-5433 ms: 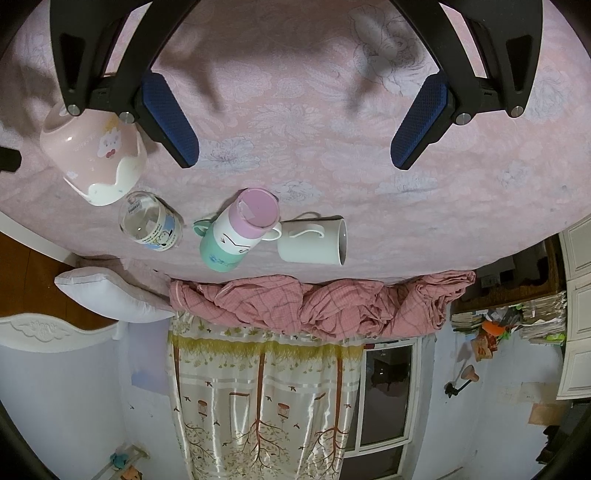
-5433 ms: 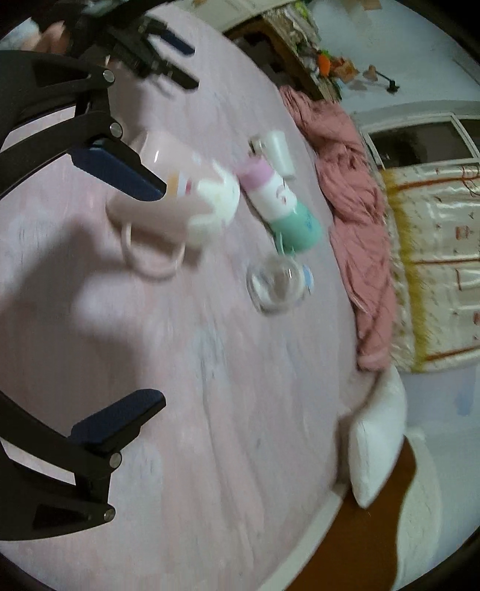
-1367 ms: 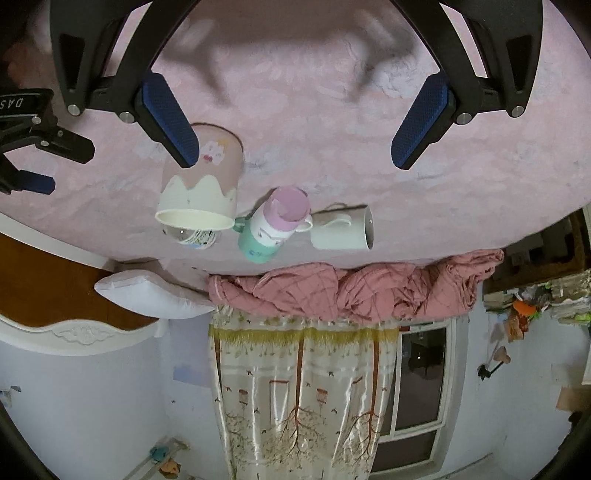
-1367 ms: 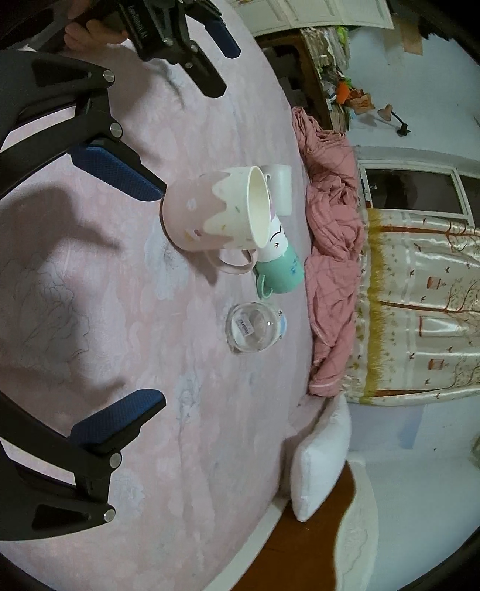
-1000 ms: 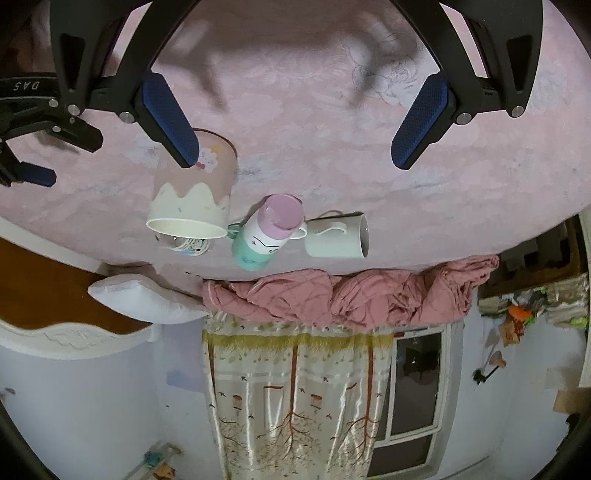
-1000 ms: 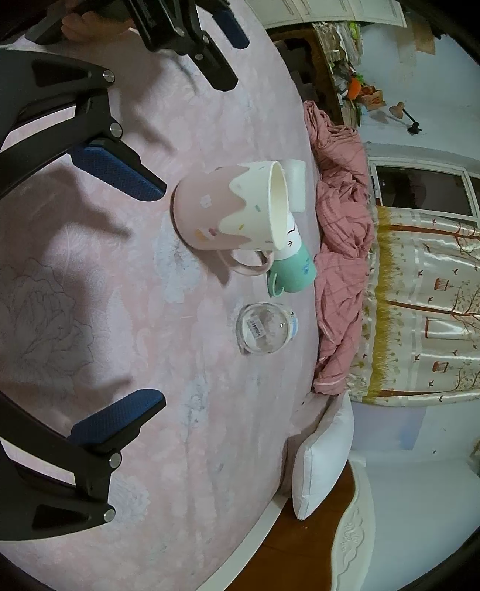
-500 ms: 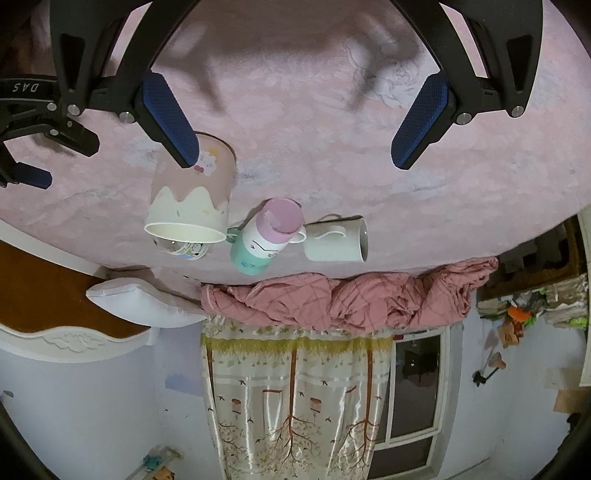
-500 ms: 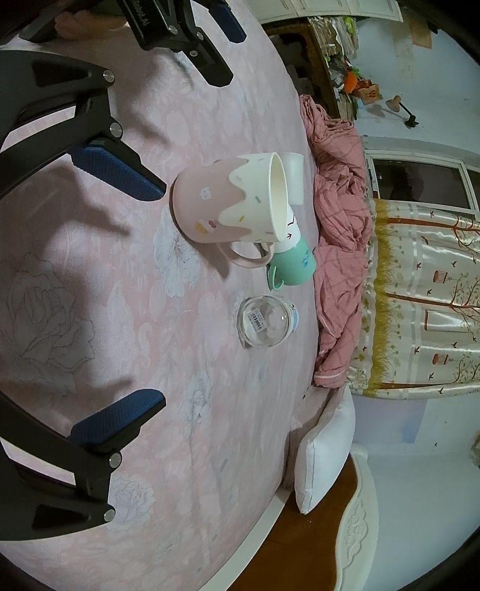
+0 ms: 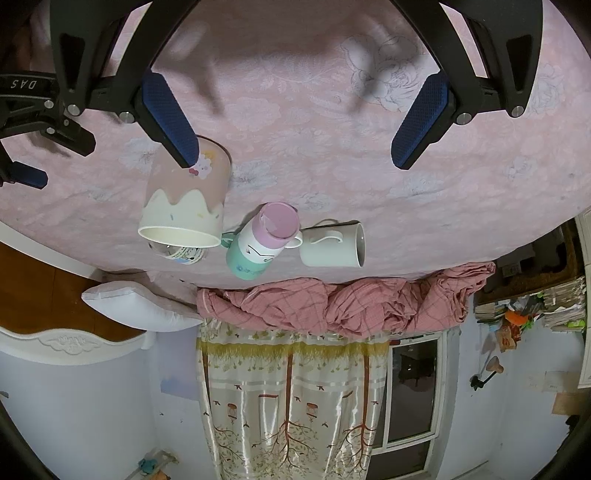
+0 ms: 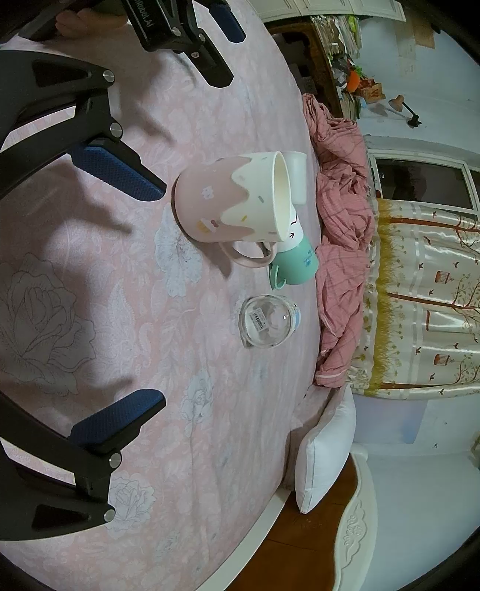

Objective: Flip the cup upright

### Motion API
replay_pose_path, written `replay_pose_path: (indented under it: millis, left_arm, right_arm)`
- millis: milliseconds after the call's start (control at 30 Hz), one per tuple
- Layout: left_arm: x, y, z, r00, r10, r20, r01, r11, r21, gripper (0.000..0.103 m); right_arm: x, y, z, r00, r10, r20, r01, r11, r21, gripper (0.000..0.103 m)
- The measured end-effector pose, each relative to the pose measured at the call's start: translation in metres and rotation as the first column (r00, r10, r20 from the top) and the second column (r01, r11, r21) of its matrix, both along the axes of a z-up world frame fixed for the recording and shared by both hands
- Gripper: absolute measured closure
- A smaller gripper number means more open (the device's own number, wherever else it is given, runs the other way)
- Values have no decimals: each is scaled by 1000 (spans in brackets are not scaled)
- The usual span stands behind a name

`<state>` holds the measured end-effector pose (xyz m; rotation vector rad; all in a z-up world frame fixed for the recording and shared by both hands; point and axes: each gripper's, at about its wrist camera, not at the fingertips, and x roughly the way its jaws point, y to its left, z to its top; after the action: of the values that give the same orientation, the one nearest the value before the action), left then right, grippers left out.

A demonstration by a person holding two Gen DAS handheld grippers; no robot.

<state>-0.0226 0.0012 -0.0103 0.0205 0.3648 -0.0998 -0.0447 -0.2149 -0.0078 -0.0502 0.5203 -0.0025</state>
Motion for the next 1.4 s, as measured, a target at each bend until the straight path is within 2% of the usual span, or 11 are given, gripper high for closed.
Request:
replay_pose_path:
  millis: [1400]
  left_arm:
    - [-2, 6, -2, 1000, 3, -4, -3, 1000, 10, 0]
  right_arm:
    - [1, 0, 3, 1000, 2, -2, -2, 1000, -4, 0]
